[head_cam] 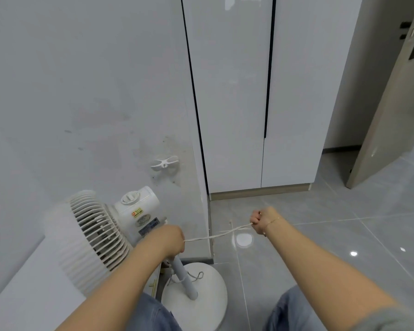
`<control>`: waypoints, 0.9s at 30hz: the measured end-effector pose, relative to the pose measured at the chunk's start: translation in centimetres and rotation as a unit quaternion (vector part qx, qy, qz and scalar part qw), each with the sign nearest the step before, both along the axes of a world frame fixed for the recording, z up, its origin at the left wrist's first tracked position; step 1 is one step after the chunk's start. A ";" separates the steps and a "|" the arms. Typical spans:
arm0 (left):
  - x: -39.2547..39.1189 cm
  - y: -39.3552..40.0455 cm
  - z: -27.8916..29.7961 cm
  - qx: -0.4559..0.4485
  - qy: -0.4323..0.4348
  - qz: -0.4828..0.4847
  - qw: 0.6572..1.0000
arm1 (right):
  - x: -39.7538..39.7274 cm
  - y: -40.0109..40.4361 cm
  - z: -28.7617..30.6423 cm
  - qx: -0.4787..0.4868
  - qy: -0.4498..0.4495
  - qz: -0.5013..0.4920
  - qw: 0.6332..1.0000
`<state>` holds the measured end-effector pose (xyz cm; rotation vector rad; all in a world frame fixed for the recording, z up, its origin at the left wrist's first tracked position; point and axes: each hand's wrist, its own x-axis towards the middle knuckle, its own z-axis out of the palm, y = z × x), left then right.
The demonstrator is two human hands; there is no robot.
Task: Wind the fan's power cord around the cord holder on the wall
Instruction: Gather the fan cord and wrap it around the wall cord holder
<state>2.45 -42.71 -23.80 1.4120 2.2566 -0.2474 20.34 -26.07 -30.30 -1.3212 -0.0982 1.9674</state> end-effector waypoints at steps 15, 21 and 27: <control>-4.3 5.8 4.5 0.199 -0.474 0.298 0.804 | -3.9 -2.7 8.7 0.621 -0.324 0.259 0.666; -4.3 7.4 4.1 0.162 -0.728 0.360 0.560 | -4.3 -3.8 8.5 0.648 -0.251 0.295 0.656; -4.7 9.5 5.1 0.231 -0.745 0.384 0.494 | -4.8 -4.0 7.3 0.647 -0.226 0.319 0.654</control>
